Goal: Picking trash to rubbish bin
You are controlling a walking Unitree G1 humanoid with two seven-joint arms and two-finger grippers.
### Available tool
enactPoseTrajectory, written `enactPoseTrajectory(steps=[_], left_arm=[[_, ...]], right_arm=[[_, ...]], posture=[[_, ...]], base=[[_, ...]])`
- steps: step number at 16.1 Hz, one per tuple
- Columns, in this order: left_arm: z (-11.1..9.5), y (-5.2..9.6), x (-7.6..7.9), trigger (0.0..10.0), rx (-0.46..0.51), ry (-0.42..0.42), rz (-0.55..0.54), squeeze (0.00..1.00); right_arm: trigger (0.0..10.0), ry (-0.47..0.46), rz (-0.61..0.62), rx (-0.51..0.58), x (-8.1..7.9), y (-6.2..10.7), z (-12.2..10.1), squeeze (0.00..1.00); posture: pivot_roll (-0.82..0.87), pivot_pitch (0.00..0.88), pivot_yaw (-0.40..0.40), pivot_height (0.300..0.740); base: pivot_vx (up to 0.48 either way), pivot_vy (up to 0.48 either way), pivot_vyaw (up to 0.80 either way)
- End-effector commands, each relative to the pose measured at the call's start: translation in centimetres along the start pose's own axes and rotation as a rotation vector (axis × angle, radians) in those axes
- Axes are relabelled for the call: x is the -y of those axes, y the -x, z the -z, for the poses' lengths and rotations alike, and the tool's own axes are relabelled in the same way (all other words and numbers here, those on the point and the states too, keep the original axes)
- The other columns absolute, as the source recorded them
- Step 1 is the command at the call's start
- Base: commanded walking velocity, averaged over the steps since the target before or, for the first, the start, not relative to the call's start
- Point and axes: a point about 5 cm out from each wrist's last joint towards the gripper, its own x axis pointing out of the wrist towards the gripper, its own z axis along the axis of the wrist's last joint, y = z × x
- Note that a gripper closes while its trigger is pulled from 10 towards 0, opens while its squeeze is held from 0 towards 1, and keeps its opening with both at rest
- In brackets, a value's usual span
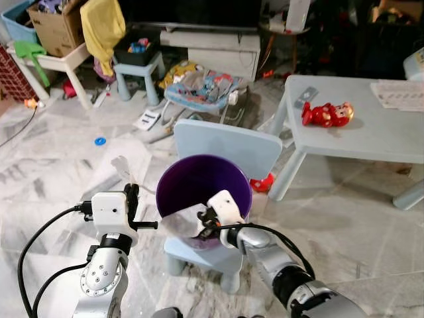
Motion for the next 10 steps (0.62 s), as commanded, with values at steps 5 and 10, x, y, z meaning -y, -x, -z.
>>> enactPoseTrajectory(steps=[5, 10], left_arm=[[-0.5, -0.1, 0.3, 0.0, -0.003, 0.0, 0.029, 0.0], [-0.1, 0.1, 1.4, 0.0, -0.032, 0.037, 0.096, 0.0]], right_arm=[[10.0, 0.004, 0.188, 0.157, 2.0, -0.6, -3.9, 0.0], [10.0, 0.054, 0.166, 0.095, 1.8, -0.4, -2.6, 0.0]], posture=[[0.18, 0.194, -0.037, 0.74], [0.18, 0.186, -0.038, 0.74]], base=[[0.0, 0.0, 0.0], [0.0, 0.0, 0.0]])
